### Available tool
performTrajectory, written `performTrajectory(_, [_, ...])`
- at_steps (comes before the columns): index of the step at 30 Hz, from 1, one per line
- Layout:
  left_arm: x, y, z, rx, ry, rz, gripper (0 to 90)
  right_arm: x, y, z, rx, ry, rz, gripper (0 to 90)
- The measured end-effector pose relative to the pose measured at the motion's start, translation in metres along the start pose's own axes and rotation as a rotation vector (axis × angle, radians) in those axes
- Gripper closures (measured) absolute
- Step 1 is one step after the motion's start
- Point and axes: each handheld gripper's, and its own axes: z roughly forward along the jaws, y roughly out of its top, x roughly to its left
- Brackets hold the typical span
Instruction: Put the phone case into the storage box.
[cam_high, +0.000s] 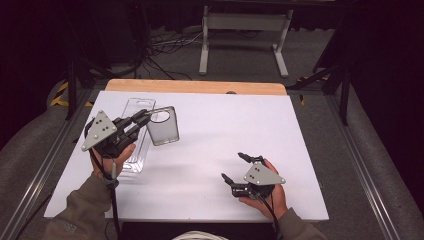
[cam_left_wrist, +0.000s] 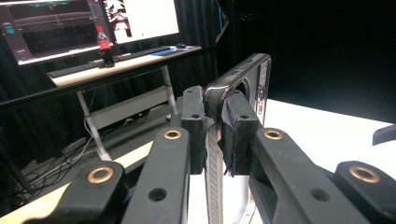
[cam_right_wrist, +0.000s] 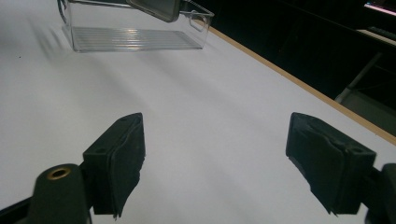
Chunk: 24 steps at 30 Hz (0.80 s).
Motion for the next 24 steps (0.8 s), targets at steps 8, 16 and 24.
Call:
performTrajectory(8, [0.011, 0.003, -0.011, -0.017, 0.040, -0.011, 80.7, -0.001, 0.001, -0.002, -0.015, -0.011, 0.002, 22.0])
performTrajectory(16, [0.017, 0.005, -0.018, -0.035, 0.061, -0.017, 80.7, -0.003, 0.001, -0.004, -0.026, -0.032, 0.014, 23.0])
performTrajectory(24, [0.025, 0.008, -0.026, -0.051, 0.082, -0.023, 80.7, -0.003, 0.000, -0.004, -0.020, -0.031, 0.011, 23.1])
